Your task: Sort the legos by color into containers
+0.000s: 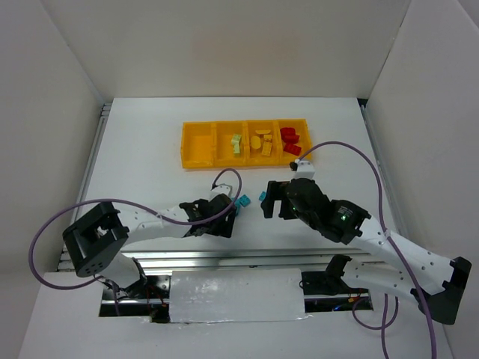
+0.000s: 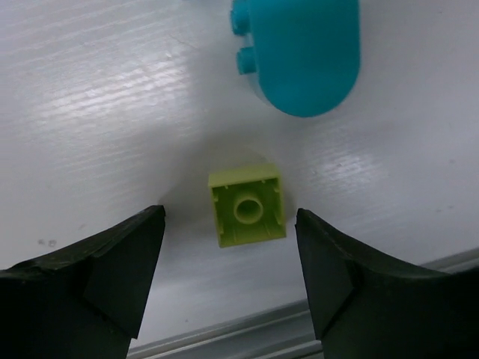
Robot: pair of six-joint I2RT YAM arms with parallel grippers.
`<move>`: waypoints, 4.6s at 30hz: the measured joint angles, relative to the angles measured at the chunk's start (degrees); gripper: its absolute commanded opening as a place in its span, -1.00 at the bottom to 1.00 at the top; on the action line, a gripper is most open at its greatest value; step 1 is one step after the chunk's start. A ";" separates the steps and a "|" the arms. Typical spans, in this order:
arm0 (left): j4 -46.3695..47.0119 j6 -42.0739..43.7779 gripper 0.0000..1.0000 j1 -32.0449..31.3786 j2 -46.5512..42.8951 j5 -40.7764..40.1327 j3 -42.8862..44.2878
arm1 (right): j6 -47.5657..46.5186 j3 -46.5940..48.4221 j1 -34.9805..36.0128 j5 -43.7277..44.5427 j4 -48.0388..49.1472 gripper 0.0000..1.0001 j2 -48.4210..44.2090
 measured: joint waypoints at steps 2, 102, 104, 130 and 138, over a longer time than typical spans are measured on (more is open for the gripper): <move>-0.07 -0.31 0.26 -0.07 0.92 -1.29 0.28 | -0.02 -0.02 0.00 -0.17 0.02 0.99 0.13; -3.89 5.49 -0.92 23.30 3.34 -19.98 24.63 | 0.00 -4.50 -0.96 -4.31 2.56 0.99 -3.30; -1.73 8.81 -0.76 26.16 4.66 -19.93 26.97 | -0.02 -4.50 -0.96 -4.37 2.56 0.99 -3.30; -2.10 12.57 0.99 31.08 9.11 -8.02 32.30 | -0.20 -4.42 -0.92 -3.32 2.21 0.99 -1.95; -3.80 5.64 0.99 5.92 -6.14 -5.73 19.65 | 3.56 -4.33 -0.92 1.99 -0.33 0.99 -4.15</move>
